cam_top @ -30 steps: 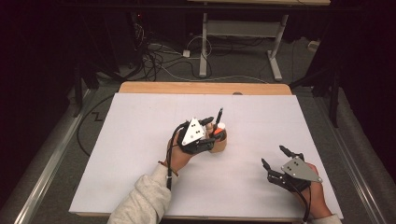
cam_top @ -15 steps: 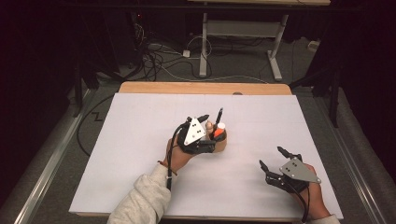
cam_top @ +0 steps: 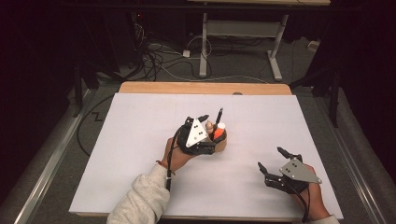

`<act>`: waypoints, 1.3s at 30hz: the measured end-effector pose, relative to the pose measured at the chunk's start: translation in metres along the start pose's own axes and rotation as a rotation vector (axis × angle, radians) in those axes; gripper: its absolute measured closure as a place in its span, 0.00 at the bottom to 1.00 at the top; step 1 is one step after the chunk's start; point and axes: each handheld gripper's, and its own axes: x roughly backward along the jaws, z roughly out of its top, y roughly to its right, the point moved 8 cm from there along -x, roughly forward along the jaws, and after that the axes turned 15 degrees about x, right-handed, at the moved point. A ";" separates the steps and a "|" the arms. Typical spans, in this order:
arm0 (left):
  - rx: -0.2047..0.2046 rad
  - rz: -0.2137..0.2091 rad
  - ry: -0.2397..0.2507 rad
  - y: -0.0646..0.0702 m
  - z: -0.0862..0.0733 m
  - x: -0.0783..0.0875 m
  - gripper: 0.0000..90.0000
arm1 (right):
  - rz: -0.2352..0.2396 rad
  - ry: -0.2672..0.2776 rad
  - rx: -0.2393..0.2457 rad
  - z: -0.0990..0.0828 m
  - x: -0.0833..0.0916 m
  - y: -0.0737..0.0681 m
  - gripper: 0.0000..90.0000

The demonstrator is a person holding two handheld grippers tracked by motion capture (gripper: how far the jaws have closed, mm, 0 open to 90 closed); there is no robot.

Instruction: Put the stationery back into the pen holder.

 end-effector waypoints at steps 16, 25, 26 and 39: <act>-0.048 0.001 -0.017 0.005 0.005 0.009 0.17 | 0.016 0.018 -0.017 0.004 0.002 -0.001 0.20; -0.080 0.002 -0.036 0.008 0.006 0.017 0.17 | 0.034 0.042 -0.025 0.007 0.006 -0.005 0.20; -0.083 0.003 -0.038 0.009 0.006 0.018 0.17 | 0.035 0.041 -0.027 0.008 0.006 -0.005 0.20; -0.110 0.016 -0.063 0.006 0.002 0.033 0.17 | 0.047 0.057 -0.029 0.010 0.006 -0.007 0.20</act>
